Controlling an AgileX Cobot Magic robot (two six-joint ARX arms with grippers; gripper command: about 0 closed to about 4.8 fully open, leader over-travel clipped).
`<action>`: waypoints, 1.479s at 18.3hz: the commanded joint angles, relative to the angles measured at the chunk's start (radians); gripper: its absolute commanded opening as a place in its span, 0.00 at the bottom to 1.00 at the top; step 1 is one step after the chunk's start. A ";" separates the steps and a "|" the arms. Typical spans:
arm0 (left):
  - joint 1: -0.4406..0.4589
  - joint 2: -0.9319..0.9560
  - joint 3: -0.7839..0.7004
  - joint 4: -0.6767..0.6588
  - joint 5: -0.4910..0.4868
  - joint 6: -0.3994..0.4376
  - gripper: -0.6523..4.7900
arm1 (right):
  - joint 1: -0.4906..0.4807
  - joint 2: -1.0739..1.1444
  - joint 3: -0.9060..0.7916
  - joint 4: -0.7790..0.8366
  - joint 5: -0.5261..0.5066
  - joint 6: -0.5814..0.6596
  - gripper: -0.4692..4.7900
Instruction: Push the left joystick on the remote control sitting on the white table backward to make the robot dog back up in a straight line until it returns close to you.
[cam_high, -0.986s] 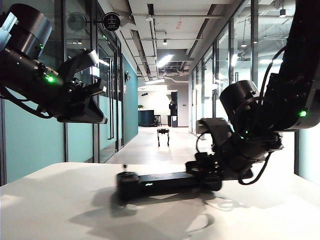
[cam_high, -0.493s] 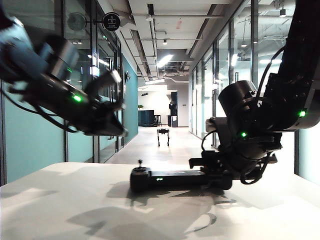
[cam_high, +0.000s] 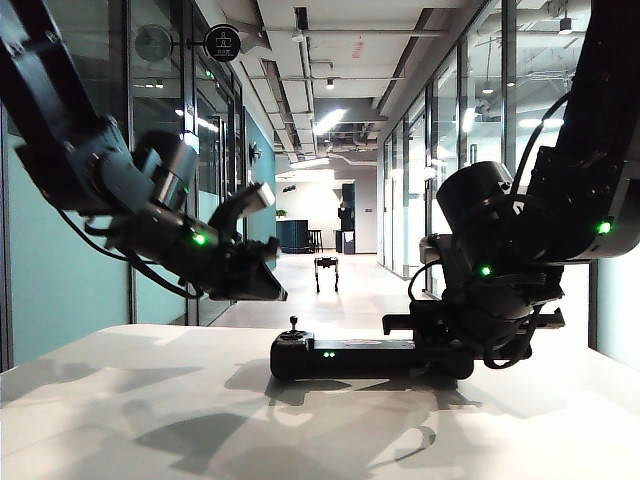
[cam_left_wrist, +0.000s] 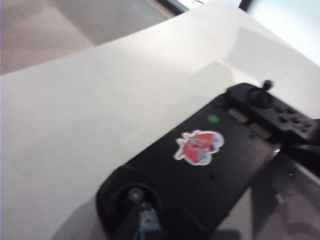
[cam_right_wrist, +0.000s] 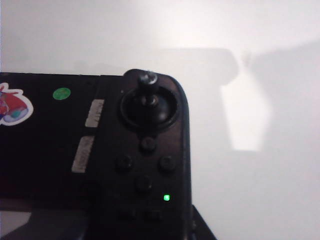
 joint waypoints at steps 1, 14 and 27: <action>0.005 0.048 0.069 -0.010 0.008 0.023 0.11 | -0.001 -0.005 0.004 0.032 0.013 0.013 0.41; 0.030 0.247 0.376 -0.175 0.117 0.136 0.11 | -0.001 -0.005 0.004 0.025 0.012 0.013 0.41; 0.043 0.303 0.450 -0.267 0.283 0.267 0.11 | -0.001 -0.005 0.004 0.026 0.013 0.012 0.41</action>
